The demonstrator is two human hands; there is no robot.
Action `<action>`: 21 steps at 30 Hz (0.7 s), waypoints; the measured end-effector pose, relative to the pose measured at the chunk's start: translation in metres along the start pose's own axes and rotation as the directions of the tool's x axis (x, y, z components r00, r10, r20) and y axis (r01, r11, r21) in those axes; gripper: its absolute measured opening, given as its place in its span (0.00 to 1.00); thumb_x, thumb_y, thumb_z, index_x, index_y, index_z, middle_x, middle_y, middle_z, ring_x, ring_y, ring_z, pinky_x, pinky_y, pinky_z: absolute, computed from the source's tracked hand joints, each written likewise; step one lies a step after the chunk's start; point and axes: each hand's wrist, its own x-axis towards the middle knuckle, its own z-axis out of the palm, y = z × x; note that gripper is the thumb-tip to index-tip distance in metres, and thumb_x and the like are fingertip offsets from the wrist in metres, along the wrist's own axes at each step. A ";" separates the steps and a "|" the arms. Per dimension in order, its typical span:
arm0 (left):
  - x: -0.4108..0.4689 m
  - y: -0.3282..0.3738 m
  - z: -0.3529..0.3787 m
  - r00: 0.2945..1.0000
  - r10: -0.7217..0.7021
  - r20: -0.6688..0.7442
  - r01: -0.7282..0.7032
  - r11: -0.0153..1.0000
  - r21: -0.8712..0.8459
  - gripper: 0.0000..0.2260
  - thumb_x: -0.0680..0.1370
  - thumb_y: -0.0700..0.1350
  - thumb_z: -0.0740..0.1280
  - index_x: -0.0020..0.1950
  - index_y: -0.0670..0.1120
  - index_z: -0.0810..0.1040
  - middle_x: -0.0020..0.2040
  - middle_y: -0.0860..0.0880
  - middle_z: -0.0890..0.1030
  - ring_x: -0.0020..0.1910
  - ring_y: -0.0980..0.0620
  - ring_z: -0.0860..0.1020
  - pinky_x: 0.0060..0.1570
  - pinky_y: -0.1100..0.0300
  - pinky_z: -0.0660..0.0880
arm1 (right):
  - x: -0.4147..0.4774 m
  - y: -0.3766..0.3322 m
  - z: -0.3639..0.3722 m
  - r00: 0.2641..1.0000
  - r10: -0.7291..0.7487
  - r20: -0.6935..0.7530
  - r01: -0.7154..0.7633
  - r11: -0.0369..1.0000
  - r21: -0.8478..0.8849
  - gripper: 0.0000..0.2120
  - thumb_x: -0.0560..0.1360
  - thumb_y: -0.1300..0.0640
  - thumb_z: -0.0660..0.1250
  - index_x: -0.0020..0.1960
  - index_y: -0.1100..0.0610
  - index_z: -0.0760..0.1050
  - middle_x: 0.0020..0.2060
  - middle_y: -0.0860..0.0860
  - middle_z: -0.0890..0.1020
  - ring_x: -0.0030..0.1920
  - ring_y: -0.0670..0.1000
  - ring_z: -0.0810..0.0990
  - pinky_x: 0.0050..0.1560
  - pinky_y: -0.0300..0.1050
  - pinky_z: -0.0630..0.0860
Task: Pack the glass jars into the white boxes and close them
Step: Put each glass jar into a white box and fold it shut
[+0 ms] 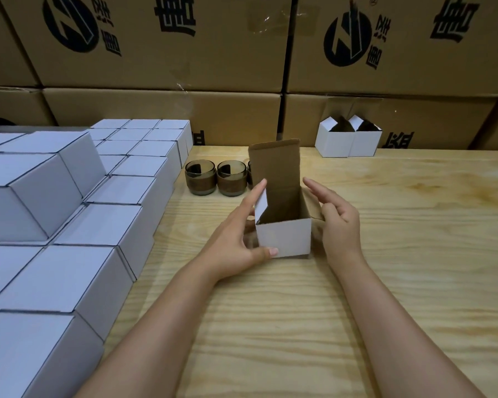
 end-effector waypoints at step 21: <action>0.000 0.000 0.007 0.999 -0.034 -0.022 0.032 0.996 -0.080 0.47 0.57 0.55 0.80 0.62 0.72 0.50 0.58 0.51 0.77 0.54 0.50 0.81 0.56 0.43 0.77 | 0.004 0.001 -0.003 0.994 -0.110 -0.018 0.112 0.985 0.135 0.03 0.68 0.62 0.61 0.40 0.56 0.72 0.44 0.53 0.78 0.46 0.47 0.76 0.46 0.40 0.71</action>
